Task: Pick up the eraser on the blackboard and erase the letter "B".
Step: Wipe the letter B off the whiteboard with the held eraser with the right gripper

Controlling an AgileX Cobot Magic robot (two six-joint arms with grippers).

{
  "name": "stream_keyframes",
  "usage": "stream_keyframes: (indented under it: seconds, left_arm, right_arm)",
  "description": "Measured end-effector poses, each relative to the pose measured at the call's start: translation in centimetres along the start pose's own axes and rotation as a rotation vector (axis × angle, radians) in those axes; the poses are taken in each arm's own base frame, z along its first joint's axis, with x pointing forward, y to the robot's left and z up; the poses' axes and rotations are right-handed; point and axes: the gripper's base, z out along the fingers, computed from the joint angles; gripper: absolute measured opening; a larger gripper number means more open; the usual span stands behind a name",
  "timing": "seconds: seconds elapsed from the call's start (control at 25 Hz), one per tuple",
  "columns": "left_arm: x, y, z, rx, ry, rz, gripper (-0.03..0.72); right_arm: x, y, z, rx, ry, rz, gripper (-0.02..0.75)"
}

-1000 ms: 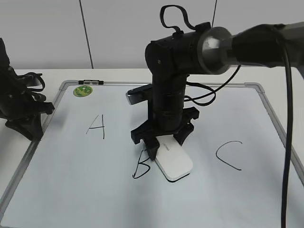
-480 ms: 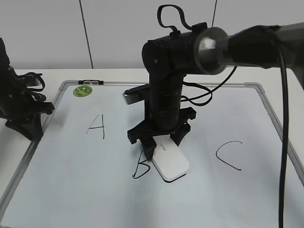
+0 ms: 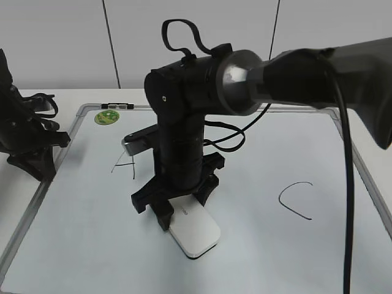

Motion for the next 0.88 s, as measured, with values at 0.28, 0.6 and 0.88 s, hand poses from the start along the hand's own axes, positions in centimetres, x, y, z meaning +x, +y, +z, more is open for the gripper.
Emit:
stream_keyframes:
  seconds: [0.28, 0.6, 0.88]
  left_arm:
    - [0.0, 0.0, 0.0, 0.002, 0.0, -0.001, 0.109]
    - [0.0, -0.1, 0.0, 0.007, -0.001, -0.005, 0.109]
    - [0.0, -0.1, 0.1, 0.014, 0.0, -0.009, 0.109]
  right_arm:
    - [0.5, 3.0, 0.1, -0.023, 0.004, -0.055, 0.517]
    - [0.8, 4.7, 0.2, -0.013, 0.005, -0.099, 0.517]
    - [0.6, 3.7, 0.2, 0.096, -0.008, -0.084, 0.517]
